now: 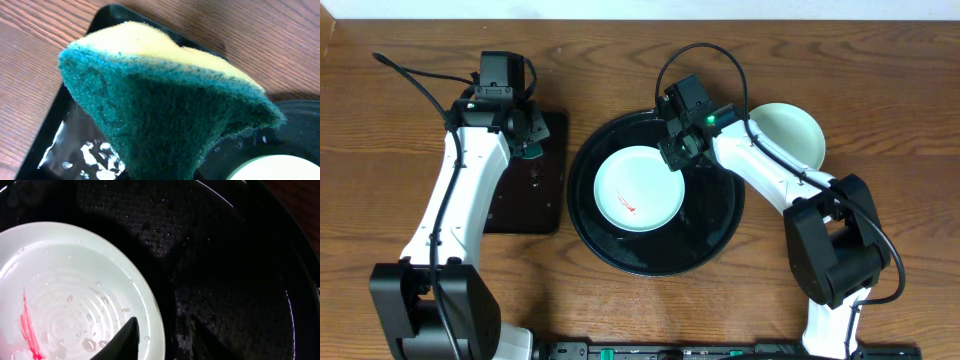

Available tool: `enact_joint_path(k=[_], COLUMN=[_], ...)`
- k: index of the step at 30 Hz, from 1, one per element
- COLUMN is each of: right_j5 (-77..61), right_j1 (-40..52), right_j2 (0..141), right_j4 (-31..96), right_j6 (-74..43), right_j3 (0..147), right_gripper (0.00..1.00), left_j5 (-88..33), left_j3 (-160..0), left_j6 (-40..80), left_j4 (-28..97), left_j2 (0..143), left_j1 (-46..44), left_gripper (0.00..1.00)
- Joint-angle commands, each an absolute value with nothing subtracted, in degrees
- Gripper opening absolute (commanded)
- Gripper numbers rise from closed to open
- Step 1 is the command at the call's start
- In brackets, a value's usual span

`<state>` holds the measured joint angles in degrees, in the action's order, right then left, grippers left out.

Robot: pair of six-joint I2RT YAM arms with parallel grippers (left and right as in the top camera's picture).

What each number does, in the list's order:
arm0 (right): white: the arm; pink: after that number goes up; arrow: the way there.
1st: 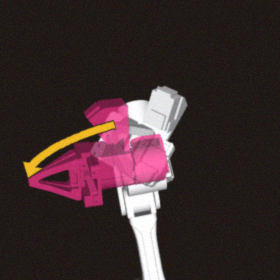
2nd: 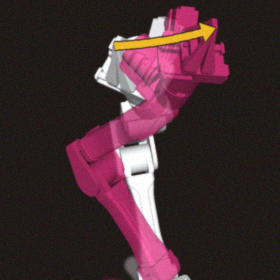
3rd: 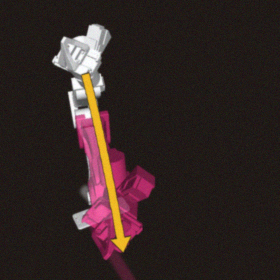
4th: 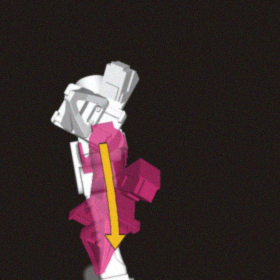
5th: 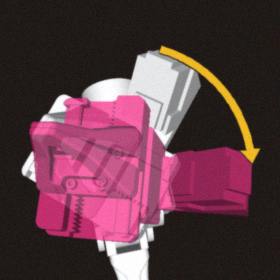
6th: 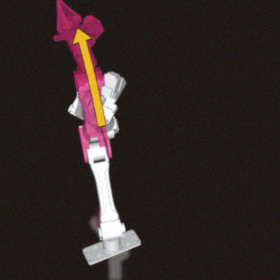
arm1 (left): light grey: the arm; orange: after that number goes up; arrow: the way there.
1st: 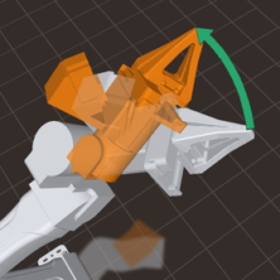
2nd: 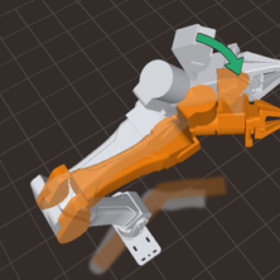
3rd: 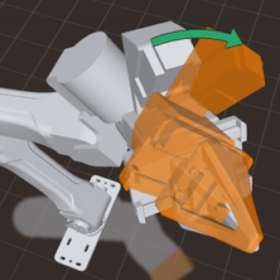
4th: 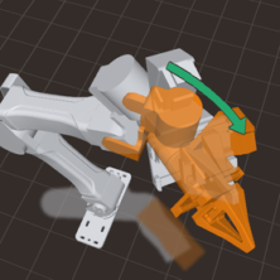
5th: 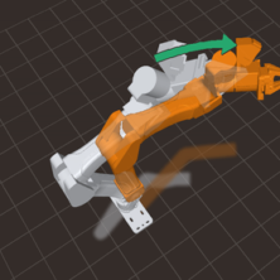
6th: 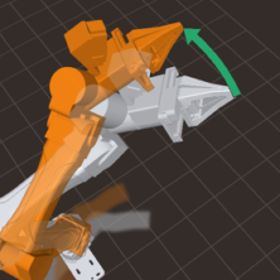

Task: Clean dirty plates on tray and stack at the side
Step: 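Grasp the green plate rim with the right gripper and drag it to tray center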

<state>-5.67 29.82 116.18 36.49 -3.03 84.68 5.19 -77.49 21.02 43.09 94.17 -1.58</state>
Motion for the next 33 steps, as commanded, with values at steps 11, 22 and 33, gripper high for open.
enact_joint_path(k=[11, 22, 33], right_j5=[-9.78, -10.0, -9.61], right_j1=[30.94, 31.92, 31.42], right_j2=[118.15, 121.69, 121.62], right_j4=[36.88, 37.28, 36.38], right_j6=[-3.9, -6.5, -9.17], right_j3=[85.47, 85.43, 85.45], right_gripper=[0.34, 0.24, 0.03], left_j5=[3.38, 3.38, 3.38], left_j3=[-77.34, -77.21, -77.08], left_j6=[21.74, 21.74, 21.76], left_j4=[43.05, 42.98, 43.03], left_j2=[94.3, 94.3, 94.32], left_j1=[-1.48, -3.11, -3.36], left_gripper=[0.08, 0.08, 0.08])
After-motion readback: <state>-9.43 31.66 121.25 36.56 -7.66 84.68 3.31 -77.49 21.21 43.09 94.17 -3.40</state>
